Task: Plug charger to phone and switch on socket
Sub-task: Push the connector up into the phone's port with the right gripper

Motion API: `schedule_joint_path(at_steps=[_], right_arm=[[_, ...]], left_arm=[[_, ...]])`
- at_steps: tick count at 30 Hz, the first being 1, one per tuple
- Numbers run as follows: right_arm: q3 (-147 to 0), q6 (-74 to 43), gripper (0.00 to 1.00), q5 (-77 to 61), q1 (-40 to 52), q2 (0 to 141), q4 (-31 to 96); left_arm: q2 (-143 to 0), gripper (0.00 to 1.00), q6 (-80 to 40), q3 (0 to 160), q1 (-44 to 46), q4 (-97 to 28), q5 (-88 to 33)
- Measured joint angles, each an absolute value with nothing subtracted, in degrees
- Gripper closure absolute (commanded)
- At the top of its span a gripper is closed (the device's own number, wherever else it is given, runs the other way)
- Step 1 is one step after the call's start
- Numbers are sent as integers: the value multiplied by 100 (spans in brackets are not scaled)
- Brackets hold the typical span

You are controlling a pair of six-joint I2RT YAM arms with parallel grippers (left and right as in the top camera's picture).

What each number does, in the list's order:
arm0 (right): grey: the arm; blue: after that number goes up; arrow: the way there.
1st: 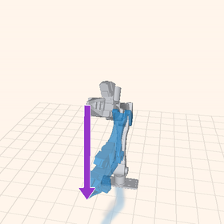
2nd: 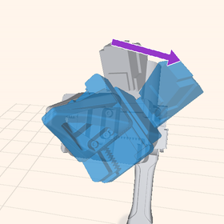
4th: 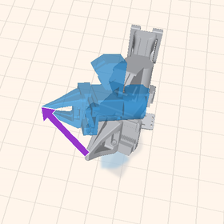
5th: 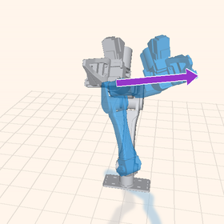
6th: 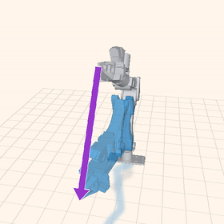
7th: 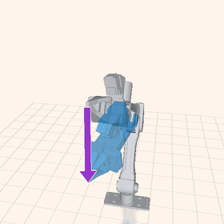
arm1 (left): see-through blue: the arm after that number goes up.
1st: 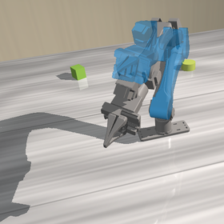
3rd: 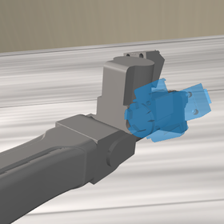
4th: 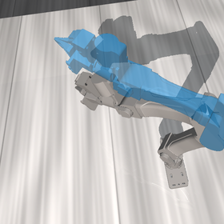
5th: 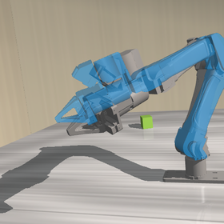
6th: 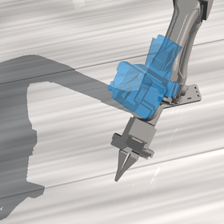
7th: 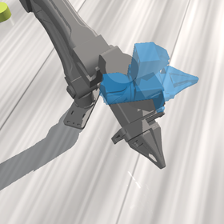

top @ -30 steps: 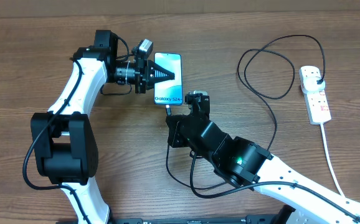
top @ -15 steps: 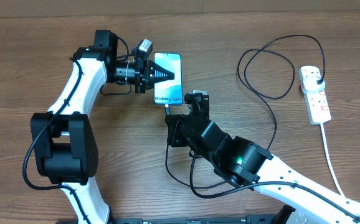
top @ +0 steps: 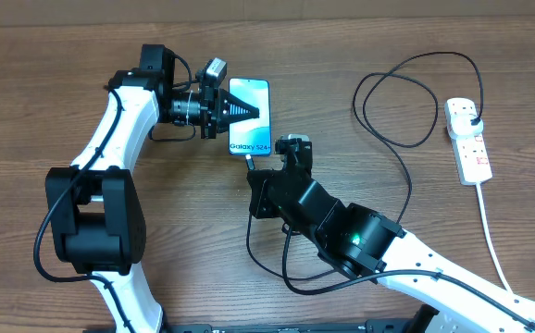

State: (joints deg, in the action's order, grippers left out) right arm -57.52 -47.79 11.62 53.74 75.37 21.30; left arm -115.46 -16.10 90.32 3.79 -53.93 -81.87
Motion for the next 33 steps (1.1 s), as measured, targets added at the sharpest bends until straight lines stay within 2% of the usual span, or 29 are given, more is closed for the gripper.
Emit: schedule_joint_path(at_steps=[33], right_arm=[[-5752,-5050,96,1116,5286,7520,2051]], left_arm=[[-11546,96,-1612,9035,360,-5332,-8189]])
